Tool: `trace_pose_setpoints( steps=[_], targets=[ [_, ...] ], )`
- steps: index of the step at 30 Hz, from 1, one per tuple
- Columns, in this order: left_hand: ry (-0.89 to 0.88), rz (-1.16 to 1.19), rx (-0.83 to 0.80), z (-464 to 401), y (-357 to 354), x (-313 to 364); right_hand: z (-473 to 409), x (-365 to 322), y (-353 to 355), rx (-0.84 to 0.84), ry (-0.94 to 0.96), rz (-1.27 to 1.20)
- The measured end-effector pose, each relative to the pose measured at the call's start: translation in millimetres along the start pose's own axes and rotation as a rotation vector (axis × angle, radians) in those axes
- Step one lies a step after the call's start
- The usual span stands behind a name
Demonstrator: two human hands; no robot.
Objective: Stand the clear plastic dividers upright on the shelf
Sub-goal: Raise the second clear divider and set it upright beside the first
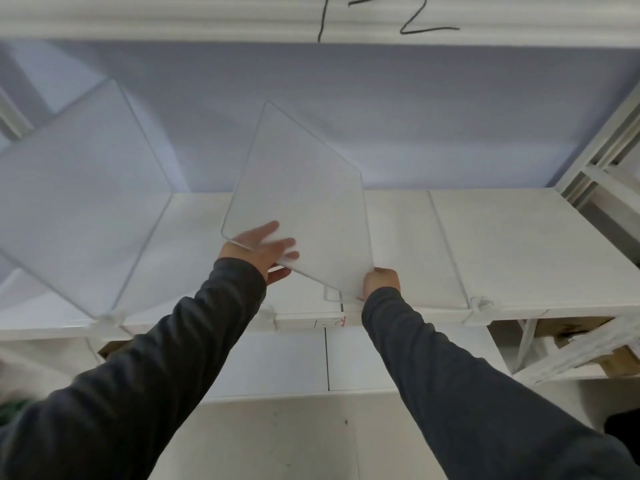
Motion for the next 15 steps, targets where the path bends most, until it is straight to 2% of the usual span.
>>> trace_pose_setpoints(
  steps=[4,11,15],
  targets=[
    [-0.042,-0.119,-0.012,10.0,7.8,11.5,4.9,-3.7,-33.6,-0.068,-0.005,-0.036],
    [-0.113,-0.258,0.029,14.4,33.1,38.2,32.1,-30.2,-92.8,-0.237,0.183,0.141],
    [-0.173,-0.373,0.093,16.8,49.9,52.3,42.0,-35.0,-127.0,-0.367,0.196,0.180]
  ],
)
Point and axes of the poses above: each hand's wrist, its own z-axis away from the middle knuckle, its own y-axis out of the back of the hand, x = y × z, the point moved 10 cm from there along -z, towards the middle knuckle, and after that the axes turned 11 degrees about z, right-handed, at the moved point
